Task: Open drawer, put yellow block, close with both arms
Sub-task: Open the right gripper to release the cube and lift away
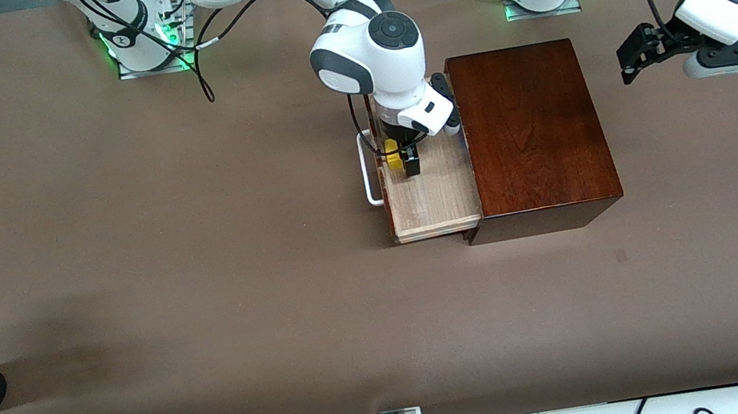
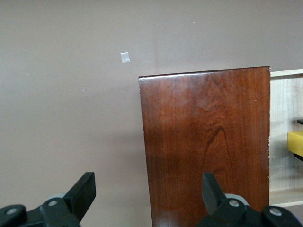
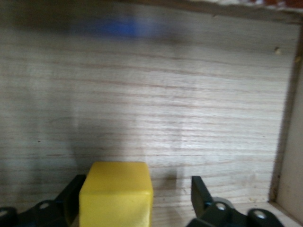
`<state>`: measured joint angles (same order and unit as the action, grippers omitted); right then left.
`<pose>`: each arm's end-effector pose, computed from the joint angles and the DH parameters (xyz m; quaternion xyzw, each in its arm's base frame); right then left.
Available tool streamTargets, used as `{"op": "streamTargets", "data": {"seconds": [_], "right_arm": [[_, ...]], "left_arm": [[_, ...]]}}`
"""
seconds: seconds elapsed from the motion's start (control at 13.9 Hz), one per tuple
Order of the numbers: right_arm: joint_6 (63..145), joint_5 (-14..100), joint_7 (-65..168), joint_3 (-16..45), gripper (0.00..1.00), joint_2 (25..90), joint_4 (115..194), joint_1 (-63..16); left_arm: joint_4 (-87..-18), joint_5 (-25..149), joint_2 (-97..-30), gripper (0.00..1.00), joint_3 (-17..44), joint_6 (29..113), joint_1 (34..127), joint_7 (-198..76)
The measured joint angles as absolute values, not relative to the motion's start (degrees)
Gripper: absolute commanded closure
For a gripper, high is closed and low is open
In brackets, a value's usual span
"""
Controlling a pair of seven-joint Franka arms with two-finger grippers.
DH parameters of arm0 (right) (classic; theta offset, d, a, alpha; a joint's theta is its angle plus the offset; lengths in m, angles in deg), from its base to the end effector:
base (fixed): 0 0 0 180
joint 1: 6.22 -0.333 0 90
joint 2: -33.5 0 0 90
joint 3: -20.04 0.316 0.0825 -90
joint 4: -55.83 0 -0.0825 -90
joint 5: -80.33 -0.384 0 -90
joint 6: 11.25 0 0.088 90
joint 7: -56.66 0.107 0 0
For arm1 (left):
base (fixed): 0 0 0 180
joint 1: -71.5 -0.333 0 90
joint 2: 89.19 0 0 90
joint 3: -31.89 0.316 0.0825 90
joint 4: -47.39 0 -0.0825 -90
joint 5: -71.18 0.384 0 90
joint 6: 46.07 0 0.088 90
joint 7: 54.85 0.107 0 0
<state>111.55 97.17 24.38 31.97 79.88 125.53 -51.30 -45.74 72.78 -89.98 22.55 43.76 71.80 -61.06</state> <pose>0.4651 0.6110 0.3090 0.6839 0.7243 0.0772 0.0400 0.5411 -0.0895 0.6061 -0.9992 0.0302 0.0197 0.0180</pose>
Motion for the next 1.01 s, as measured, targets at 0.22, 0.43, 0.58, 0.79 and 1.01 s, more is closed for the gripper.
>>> {"op": "streamTargets", "data": {"seconds": [0.22,0.43,0.58,0.79,1.01], "right_arm": [[111.61,95.96,25.42,31.94,0.0,77.64,123.43,-50.35],[108.48,92.17,25.48,31.41,0.0,71.66,122.14,-48.03],[102.58,89.42,25.56,30.42,0.0,66.37,121.94,-44.57],[99.82,86.47,25.25,29.96,0.0,60.32,122.15,-34.98],[95.84,83.97,25.1,29.82,0.0,53.84,125.96,-25.71]], "left_arm": [[-45.46,72.78,-89.98,0.0,21.71,43.76,71.93,-61.06],[-45.29,72.78,-89.95,0.0,21.65,43.76,71.92,-61.06],[-45.28,72.48,-89.92,0.0,21.57,43.67,71.93,-60.88],[-45.28,67.67,-89.23,0.0,21.14,42.12,72.05,-57.88],[-45.37,61.58,-86.09,0.0,19.01,39.18,72.1,-45.74]]}}
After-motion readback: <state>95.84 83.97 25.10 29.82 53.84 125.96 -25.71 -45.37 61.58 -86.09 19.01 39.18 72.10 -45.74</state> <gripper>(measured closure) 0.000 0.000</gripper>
